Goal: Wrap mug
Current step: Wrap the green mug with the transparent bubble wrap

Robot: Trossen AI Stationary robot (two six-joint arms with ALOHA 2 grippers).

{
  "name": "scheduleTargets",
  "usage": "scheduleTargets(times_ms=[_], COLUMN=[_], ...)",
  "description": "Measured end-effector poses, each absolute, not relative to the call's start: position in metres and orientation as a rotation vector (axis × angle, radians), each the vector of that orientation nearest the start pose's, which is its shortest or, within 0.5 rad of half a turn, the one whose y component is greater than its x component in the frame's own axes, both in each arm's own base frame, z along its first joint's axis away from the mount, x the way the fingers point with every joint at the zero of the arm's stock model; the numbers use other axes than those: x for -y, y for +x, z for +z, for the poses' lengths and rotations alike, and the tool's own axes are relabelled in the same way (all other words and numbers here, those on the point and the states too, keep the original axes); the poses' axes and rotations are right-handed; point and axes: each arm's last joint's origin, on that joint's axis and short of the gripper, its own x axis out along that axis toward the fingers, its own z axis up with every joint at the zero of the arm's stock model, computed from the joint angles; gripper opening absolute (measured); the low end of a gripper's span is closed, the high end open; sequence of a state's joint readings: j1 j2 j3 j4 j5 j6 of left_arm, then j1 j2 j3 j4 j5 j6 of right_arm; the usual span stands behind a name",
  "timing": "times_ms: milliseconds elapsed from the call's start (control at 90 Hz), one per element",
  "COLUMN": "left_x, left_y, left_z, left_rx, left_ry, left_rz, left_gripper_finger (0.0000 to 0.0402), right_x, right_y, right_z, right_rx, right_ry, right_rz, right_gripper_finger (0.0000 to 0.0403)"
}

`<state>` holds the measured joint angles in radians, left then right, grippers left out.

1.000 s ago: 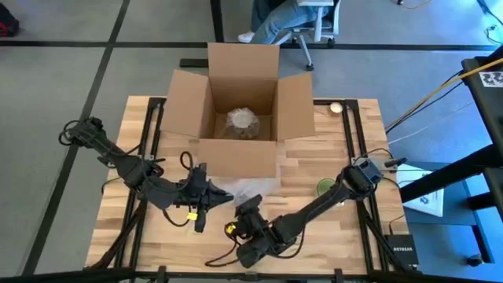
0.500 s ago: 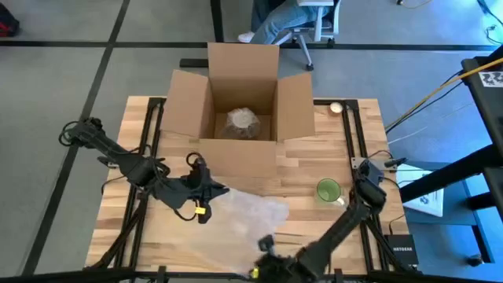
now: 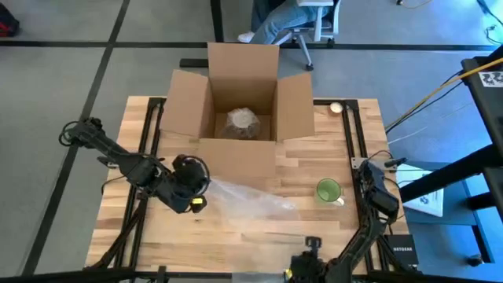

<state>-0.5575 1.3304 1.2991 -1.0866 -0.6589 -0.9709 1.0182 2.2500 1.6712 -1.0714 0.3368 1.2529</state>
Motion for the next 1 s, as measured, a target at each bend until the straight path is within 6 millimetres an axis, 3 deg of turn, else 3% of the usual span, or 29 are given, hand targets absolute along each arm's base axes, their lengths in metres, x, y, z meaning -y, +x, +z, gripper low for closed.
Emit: scheduleTargets(times_ms=[233,544,667,856,1000], left_x=[0.11,0.112,0.118,0.137,0.166], left_y=[0.214,0.217,0.215,0.208,0.212], left_z=[0.329,0.328,0.333,0.342,0.326], left_rx=[-0.791,-0.829,-0.8,-0.726,-0.693], left_ry=[-0.248,-0.282,-0.274,-0.231,-0.203], left_rz=[0.52,0.463,0.443,0.361,0.225], left_gripper_finger=[0.001,0.0111,0.0129,0.0131,0.0131], right_x=[-0.346,-0.336,-0.333,-0.334,-0.337], right_y=[0.217,0.213,0.216,0.227,0.242], right_z=[0.135,0.184,0.2,0.203,0.204], right_rx=[-1.295,-1.265,-1.114,-0.968,-0.826], right_ry=[0.074,0.119,0.112,0.085,0.128], right_rz=[-0.425,-0.352,-0.335,-0.32,-0.313], right_gripper_finger=[0.0119,0.0248,0.0266,0.0266,0.0265])
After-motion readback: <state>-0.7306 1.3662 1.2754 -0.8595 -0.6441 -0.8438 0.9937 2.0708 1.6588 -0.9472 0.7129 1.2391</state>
